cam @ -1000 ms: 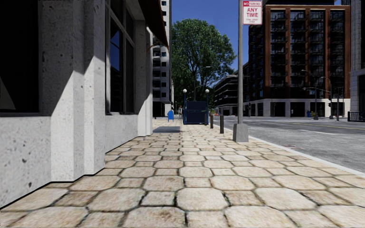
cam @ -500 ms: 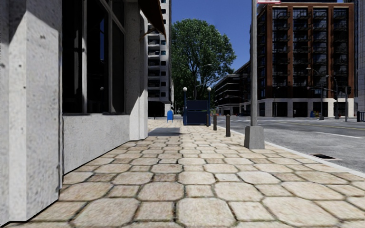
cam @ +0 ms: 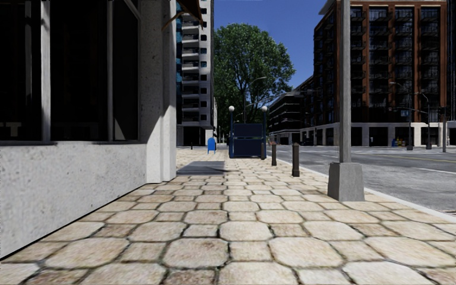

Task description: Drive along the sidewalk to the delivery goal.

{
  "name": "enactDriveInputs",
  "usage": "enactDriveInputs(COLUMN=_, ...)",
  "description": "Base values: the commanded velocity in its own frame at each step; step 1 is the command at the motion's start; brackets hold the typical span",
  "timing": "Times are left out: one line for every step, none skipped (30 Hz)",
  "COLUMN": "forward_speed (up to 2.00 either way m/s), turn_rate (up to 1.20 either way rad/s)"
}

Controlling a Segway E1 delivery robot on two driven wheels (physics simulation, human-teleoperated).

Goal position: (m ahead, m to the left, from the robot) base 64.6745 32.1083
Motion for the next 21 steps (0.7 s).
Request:
enactDriveInputs(forward_speed=2.00, turn_rate=0.00)
enactDriveInputs(forward_speed=2.00, turn_rate=0.00)
enactDriveInputs(forward_speed=2.00, turn_rate=0.00)
enactDriveInputs(forward_speed=2.00, turn_rate=0.00)
enactDriveInputs(forward_speed=2.00, turn_rate=0.00)
enactDriveInputs(forward_speed=2.00, turn_rate=0.00)
enactDriveInputs(forward_speed=2.00, turn_rate=0.00)
enactDriveInputs(forward_speed=2.00, turn_rate=0.00)
enactDriveInputs(forward_speed=2.00, turn_rate=0.00)
enactDriveInputs(forward_speed=2.00, turn_rate=0.00)
enactDriveInputs(forward_speed=2.00, turn_rate=0.00)
enactDriveInputs(forward_speed=2.00, turn_rate=0.00)
enactDriveInputs(forward_speed=2.00, turn_rate=0.00)
enactDriveInputs(forward_speed=2.00, turn_rate=0.00)
enactDriveInputs(forward_speed=2.00, turn_rate=0.00)
enactDriveInputs(forward_speed=2.00, turn_rate=0.00)
enactDriveInputs(forward_speed=2.00, turn_rate=0.00)
enactDriveInputs(forward_speed=2.00, turn_rate=0.00)
enactDriveInputs(forward_speed=2.00, turn_rate=0.00)
enactDriveInputs(forward_speed=2.00, turn_rate=0.00)
enactDriveInputs(forward_speed=2.00, turn_rate=0.00)
